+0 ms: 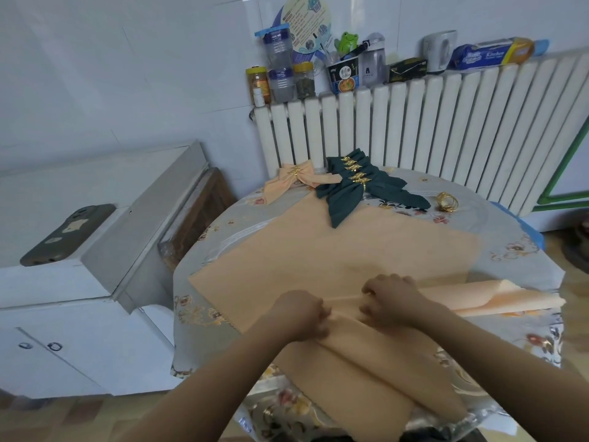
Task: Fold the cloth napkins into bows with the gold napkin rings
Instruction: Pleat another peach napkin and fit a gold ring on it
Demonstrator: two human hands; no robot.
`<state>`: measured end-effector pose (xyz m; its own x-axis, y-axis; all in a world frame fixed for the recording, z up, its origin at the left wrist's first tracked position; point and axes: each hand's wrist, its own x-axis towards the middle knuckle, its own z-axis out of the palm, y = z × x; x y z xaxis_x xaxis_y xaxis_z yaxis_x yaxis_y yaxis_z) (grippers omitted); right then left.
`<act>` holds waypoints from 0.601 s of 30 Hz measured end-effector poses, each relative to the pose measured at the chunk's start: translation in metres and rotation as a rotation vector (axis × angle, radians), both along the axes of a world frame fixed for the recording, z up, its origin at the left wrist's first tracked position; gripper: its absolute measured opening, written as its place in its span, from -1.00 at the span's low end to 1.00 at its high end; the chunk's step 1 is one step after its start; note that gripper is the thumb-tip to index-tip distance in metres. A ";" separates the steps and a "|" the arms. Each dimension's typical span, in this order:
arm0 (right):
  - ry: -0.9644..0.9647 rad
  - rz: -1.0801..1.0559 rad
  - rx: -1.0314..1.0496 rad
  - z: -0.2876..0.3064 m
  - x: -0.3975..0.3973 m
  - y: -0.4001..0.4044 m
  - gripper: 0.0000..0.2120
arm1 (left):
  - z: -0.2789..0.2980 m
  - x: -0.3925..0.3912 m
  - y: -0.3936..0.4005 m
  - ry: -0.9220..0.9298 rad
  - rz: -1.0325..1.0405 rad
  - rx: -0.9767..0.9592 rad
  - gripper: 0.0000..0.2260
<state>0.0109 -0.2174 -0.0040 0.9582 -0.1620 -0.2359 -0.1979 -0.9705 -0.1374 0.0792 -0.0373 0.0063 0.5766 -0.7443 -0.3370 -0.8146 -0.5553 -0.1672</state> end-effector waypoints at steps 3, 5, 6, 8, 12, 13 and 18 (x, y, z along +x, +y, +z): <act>0.163 -0.035 -0.057 0.013 0.011 -0.013 -0.58 | 0.011 -0.002 -0.014 -0.036 -0.001 0.046 -0.69; 0.246 -0.048 -0.023 0.018 0.017 -0.014 -0.56 | 0.014 -0.001 -0.018 -0.035 0.017 0.064 -0.68; 0.273 -0.055 0.005 0.020 0.019 -0.015 -0.56 | 0.015 0.000 -0.020 -0.035 0.022 0.064 -0.68; 0.293 -0.067 0.021 0.022 0.023 -0.017 -0.56 | 0.016 0.001 -0.022 -0.025 0.024 0.056 -0.68; 0.229 -0.133 0.087 0.021 0.018 -0.021 -0.57 | 0.016 0.002 -0.021 0.005 0.030 0.054 -0.68; 0.195 -0.146 0.118 0.021 0.017 -0.021 -0.61 | 0.016 0.002 -0.020 0.007 0.032 0.050 -0.68; -0.026 -0.180 0.142 0.010 0.017 -0.003 -0.85 | 0.015 0.000 -0.022 -0.011 0.049 0.027 -0.67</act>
<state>0.0282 -0.2202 0.0060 0.9231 -0.2974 -0.2437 -0.3602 -0.8906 -0.2776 0.0788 -0.0589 0.0215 0.6157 -0.7059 -0.3502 -0.7848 -0.5893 -0.1920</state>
